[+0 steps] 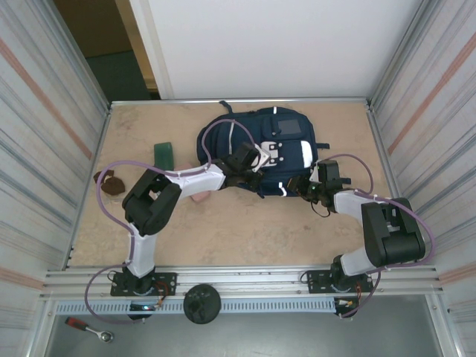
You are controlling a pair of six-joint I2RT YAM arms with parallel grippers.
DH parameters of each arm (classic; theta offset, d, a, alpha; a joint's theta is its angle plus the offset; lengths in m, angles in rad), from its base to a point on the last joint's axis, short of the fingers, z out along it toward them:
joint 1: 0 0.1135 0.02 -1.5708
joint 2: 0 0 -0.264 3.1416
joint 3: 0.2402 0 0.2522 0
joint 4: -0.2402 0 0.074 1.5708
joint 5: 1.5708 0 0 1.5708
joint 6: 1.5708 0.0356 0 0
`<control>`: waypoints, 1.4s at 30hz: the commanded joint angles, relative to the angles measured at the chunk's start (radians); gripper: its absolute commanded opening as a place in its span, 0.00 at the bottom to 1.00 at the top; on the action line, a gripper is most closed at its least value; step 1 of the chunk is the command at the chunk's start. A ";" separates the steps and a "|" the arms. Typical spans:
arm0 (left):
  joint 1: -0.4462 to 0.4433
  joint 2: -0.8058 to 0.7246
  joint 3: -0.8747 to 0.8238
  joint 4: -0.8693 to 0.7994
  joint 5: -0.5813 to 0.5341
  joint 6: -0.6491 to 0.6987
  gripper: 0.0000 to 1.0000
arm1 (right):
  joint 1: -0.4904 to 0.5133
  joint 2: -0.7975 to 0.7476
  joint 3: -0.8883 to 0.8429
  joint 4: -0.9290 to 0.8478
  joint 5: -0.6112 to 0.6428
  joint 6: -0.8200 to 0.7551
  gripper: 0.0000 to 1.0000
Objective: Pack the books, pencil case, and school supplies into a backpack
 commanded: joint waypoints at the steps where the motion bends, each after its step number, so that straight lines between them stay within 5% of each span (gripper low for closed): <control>1: 0.043 -0.071 -0.037 -0.019 -0.084 -0.006 0.00 | -0.028 0.035 -0.027 -0.070 0.082 0.019 0.32; 13: 0.092 -0.167 -0.148 0.023 -0.125 -0.048 0.00 | -0.062 0.029 -0.023 -0.102 0.093 0.013 0.32; 20: 0.110 -0.236 -0.205 0.058 -0.071 -0.086 0.00 | -0.103 -0.101 -0.018 -0.138 0.044 -0.050 0.37; 27: 0.072 -0.277 -0.194 0.075 -0.042 -0.095 0.00 | 0.024 -0.308 0.032 -0.260 0.109 -0.087 0.43; 33: 0.040 -0.295 -0.174 0.088 -0.030 -0.095 0.00 | 0.191 -0.290 0.083 -0.253 0.154 0.046 0.47; 42: -0.021 -0.291 -0.134 0.091 -0.047 -0.083 0.00 | 0.206 -0.079 0.093 -0.033 0.078 0.309 0.51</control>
